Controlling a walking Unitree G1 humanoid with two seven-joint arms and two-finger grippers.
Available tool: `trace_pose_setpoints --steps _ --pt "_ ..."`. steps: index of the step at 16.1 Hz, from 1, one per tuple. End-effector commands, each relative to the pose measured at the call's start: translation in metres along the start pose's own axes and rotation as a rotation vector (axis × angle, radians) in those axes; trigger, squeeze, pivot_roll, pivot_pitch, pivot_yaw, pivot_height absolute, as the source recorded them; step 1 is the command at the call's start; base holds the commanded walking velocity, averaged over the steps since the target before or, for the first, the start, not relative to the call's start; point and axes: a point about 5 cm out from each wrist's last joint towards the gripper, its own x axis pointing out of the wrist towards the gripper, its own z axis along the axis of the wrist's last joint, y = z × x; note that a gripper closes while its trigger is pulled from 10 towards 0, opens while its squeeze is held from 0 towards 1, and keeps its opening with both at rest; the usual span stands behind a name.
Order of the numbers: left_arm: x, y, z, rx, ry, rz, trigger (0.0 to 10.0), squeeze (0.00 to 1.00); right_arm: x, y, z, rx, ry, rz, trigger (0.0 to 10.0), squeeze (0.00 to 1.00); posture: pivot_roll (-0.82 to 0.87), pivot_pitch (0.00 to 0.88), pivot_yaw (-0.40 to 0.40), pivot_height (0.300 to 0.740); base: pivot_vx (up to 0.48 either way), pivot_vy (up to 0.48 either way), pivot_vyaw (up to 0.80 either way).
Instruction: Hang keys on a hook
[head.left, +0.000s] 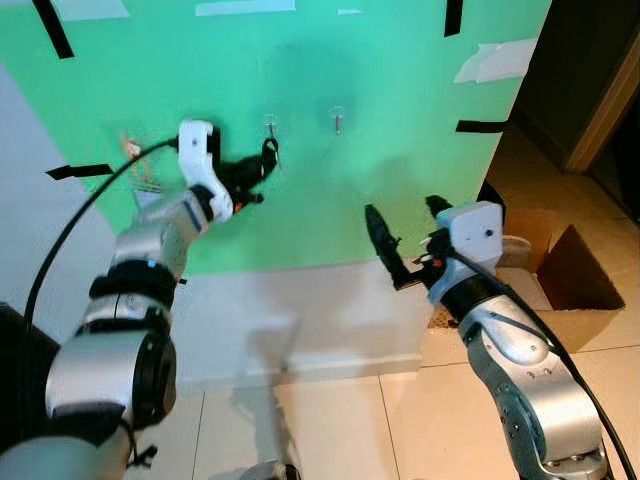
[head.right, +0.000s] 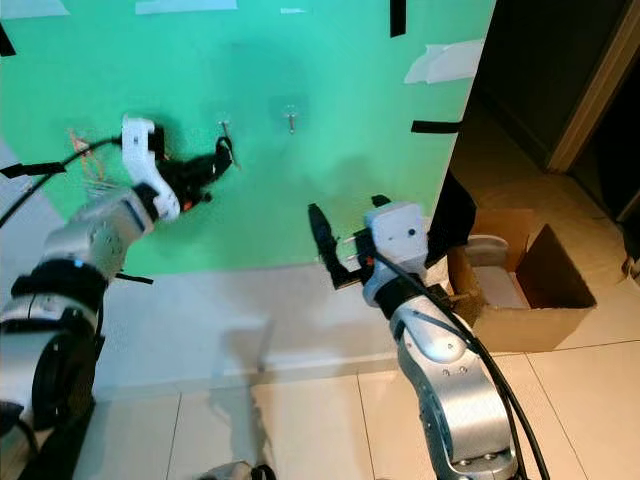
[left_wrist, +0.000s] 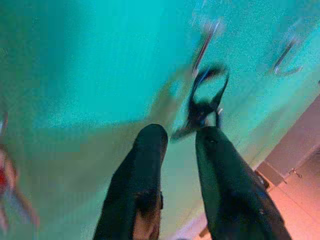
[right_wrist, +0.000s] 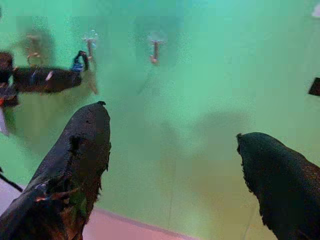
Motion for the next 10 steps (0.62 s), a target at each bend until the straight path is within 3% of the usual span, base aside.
trace_pose_setpoints --steps 1,5,7,8,9,10 --pt "-0.005 0.003 0.007 0.017 -0.022 0.002 10.0 1.00 0.002 0.000 0.000 0.025 0.003 0.003 10.0 0.00 -0.13 0.000 0.105 0.740 0.000 0.000 0.00" --pt "-0.022 0.003 0.004 0.076 -0.081 0.000 10.0 1.00 0.005 0.003 -0.008 0.052 0.029 -0.001 10.0 0.00 -0.12 0.000 0.099 0.740 0.000 0.000 0.00" --pt "-0.039 -0.002 -0.013 0.168 -0.085 0.096 10.0 1.00 -0.002 0.000 -0.023 0.068 0.066 -0.039 10.0 0.00 -0.11 0.000 0.099 0.740 0.000 0.000 0.00" --pt "-0.042 -0.003 -0.018 0.175 -0.073 0.118 10.0 1.00 -0.003 0.000 -0.026 0.055 0.077 -0.042 10.0 0.00 -0.11 0.000 0.099 0.740 0.000 0.000 0.00" --pt "-0.050 -0.009 -0.025 0.214 -0.053 0.136 10.0 1.00 -0.005 0.000 -0.033 0.013 0.112 -0.041 10.0 0.00 -0.11 0.000 0.093 0.740 0.000 0.000 0.00" --pt "-0.060 -0.024 -0.037 0.360 -0.031 0.125 10.0 1.00 -0.009 -0.009 -0.045 -0.016 0.161 -0.103 10.0 0.00 -0.09 0.000 0.078 0.740 0.000 0.000 0.80"
